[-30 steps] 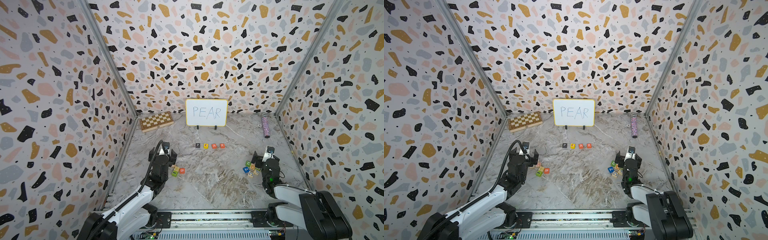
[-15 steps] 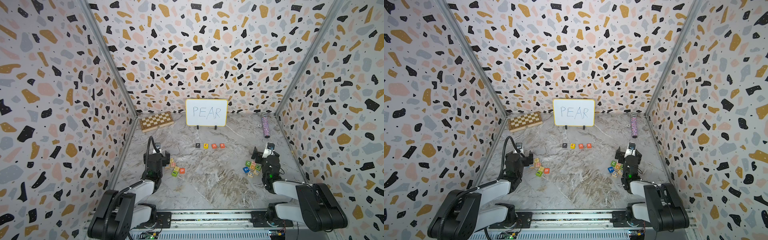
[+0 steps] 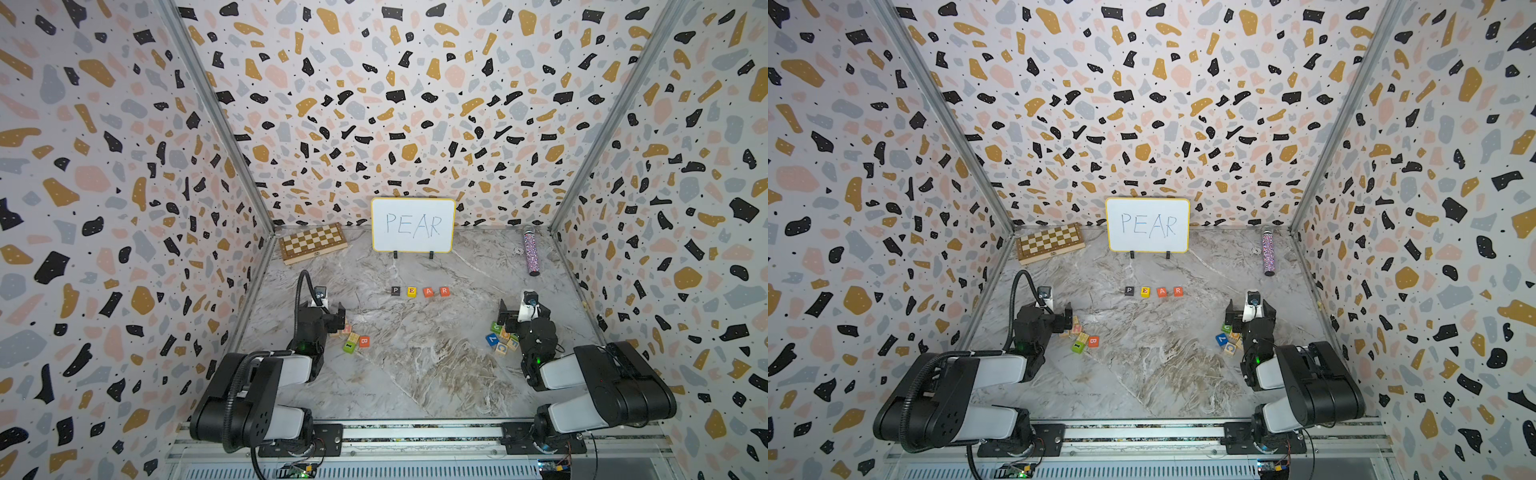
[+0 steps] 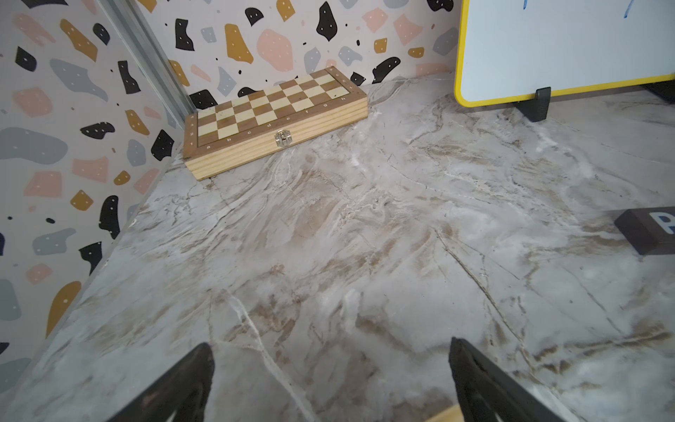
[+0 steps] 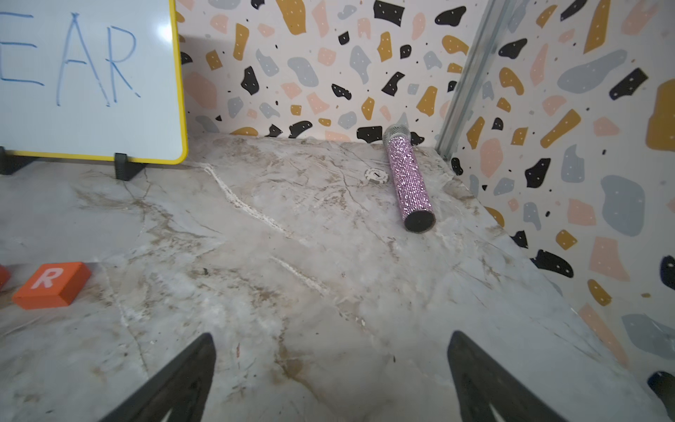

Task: Spell the uppercase word “pear” with letter blocks
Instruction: Reset both arms

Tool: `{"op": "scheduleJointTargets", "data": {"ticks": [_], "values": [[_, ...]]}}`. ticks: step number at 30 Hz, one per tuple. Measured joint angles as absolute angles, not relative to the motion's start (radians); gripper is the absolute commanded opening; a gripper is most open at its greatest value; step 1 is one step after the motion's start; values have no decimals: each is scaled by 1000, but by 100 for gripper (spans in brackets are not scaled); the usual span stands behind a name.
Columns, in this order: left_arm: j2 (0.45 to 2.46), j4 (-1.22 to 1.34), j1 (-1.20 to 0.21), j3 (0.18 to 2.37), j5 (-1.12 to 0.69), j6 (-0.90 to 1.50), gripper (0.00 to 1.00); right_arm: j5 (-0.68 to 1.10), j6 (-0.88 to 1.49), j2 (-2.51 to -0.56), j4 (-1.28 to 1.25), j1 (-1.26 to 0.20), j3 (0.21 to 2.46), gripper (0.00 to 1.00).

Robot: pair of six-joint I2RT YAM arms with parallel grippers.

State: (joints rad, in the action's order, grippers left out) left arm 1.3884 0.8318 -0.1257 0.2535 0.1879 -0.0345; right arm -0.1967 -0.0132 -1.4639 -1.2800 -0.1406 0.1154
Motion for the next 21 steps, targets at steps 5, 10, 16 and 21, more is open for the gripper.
{"op": "scheduleJointTargets", "data": {"ticks": [5,10,16,21], "values": [[1399,786,-63,319,162,-2,99,-193,5,-1480,-1245,-111,167,99],[1399,763,-55,321,153,15,99,-189,21,-1480,-1232,-90,175,99],[1399,761,-55,321,145,17,99,-183,22,-1480,-1230,-90,175,99],[1399,760,-55,321,141,19,99,-179,22,-1480,-1219,-90,178,99]]}}
